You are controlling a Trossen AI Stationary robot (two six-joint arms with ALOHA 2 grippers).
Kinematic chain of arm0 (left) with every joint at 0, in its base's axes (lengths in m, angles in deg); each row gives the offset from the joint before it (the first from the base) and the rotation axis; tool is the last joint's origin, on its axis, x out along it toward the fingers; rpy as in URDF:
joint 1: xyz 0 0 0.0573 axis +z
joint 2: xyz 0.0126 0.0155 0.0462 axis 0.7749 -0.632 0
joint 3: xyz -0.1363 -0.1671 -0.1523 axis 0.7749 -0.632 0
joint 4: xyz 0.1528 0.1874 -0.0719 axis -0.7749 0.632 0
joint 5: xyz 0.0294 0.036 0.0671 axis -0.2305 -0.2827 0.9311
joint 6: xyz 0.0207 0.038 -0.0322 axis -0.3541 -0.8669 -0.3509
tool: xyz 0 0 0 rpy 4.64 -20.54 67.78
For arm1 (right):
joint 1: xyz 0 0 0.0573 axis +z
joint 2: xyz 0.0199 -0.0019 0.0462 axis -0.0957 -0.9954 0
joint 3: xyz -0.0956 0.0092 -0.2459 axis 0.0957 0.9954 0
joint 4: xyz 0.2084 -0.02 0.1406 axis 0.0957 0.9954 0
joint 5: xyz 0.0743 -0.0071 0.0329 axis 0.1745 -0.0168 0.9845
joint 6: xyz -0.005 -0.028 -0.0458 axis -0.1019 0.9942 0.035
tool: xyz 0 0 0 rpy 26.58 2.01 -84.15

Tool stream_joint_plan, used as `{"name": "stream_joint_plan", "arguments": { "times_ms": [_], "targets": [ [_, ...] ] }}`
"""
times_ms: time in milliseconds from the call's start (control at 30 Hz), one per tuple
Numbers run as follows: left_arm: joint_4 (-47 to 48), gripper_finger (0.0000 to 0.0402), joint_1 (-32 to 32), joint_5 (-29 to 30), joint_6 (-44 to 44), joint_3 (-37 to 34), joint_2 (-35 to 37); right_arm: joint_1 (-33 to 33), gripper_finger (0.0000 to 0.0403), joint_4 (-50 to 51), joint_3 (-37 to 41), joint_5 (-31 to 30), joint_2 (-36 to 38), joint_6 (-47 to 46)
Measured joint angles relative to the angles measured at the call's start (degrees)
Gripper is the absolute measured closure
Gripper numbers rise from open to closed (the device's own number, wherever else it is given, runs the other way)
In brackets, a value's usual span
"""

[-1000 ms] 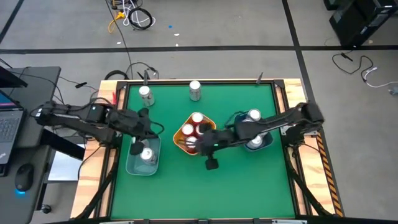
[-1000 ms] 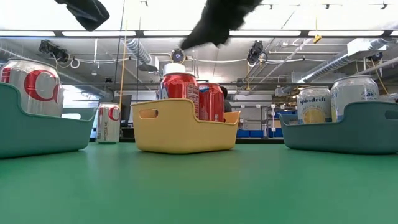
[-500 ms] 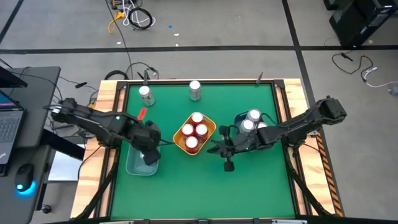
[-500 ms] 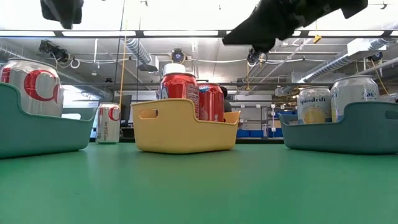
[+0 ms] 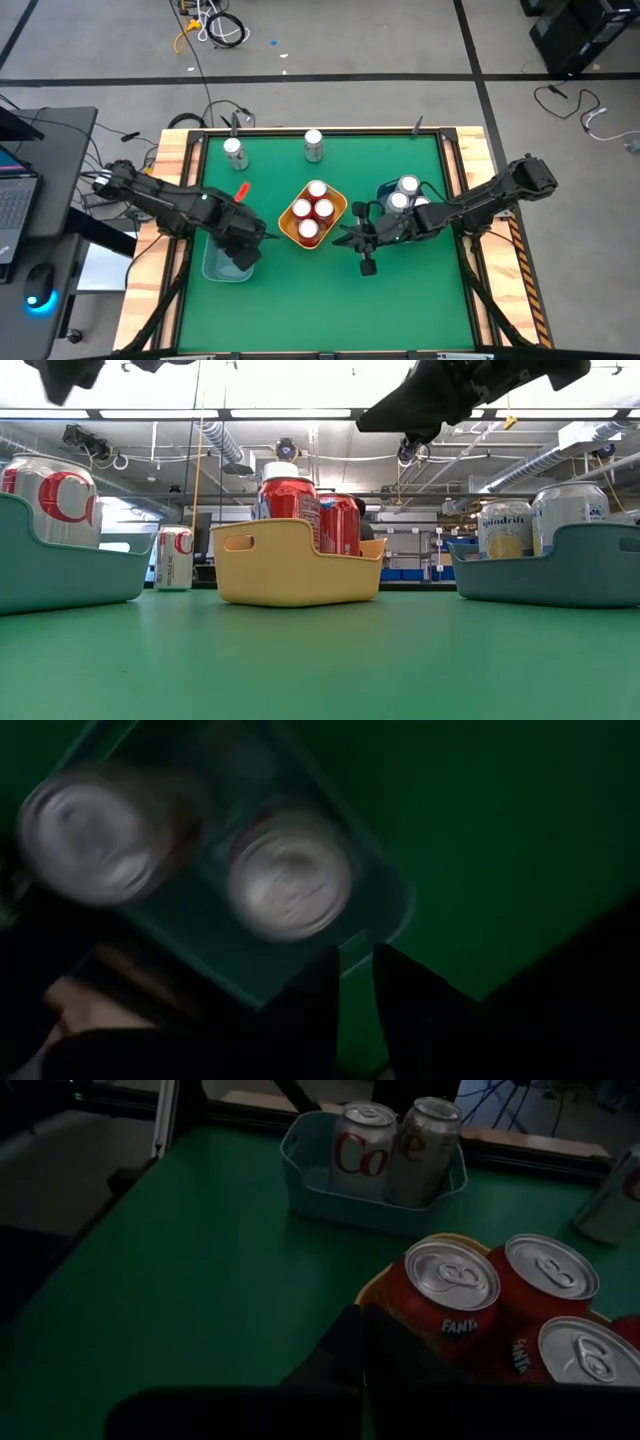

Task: Sort soda cans
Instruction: Put the bottom right white soda can into the green bin

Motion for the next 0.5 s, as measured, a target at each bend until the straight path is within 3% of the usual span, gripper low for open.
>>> {"name": "stream_joint_plan", "arguments": {
  "times_ms": [133,500],
  "targets": [
    [3.6,0.0294,-1.1,-0.2,3.0,0.0,0.0,0.0,0.0403,0.0,0.0,0.0,0.0,0.0],
    [-0.6,0.0159,-2.0,0.5,3.8,-3.4,0.0,0.0,0.0403,-0.9,0.0,0.2,0.0,0.0]
  ]
}}
